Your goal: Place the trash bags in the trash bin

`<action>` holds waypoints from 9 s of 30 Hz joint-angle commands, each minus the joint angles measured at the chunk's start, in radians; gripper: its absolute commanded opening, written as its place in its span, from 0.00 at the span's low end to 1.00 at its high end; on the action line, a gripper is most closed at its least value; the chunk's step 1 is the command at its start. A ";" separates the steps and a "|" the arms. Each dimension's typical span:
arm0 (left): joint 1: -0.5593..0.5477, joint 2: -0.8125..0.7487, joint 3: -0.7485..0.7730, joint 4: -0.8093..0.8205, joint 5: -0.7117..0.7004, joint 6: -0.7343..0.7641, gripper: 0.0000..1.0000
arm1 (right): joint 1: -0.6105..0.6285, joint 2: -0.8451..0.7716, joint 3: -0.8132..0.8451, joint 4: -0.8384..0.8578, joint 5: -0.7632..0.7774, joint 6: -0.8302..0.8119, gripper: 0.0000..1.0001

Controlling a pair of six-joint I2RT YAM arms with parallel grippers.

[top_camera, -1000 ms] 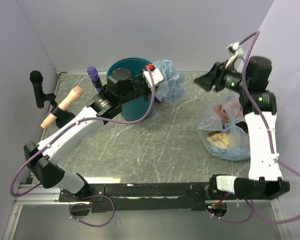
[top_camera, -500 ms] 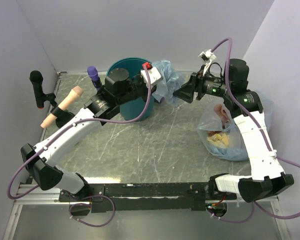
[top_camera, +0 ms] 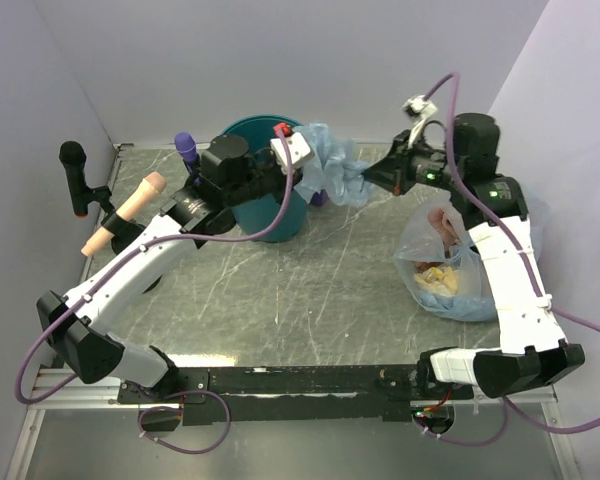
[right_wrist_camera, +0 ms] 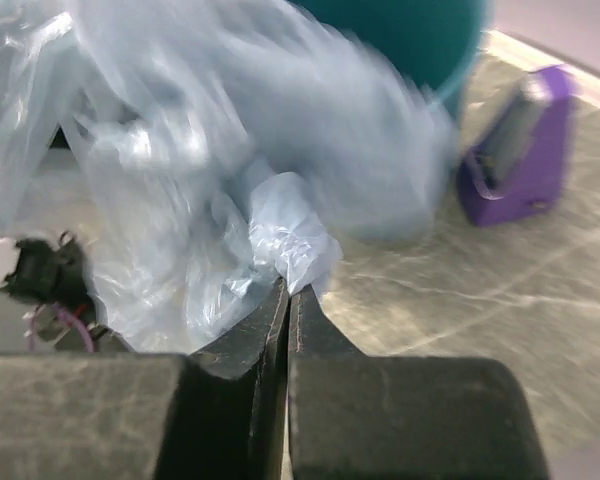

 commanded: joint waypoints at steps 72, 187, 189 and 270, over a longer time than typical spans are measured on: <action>0.220 -0.245 -0.167 -0.224 0.344 0.005 0.01 | 0.242 -0.208 -0.142 -0.141 0.275 -0.403 0.00; 0.203 -0.264 -0.307 0.149 0.155 -0.153 0.01 | 0.006 -0.126 -0.152 -0.279 0.138 -0.040 0.92; 0.200 -0.281 -0.316 0.158 0.155 -0.157 0.01 | 0.006 -0.081 -0.185 -0.243 0.073 0.003 0.99; 0.105 -0.197 -0.319 -0.162 0.084 -0.096 0.79 | -0.148 -0.207 -0.188 -0.049 0.107 -0.006 0.00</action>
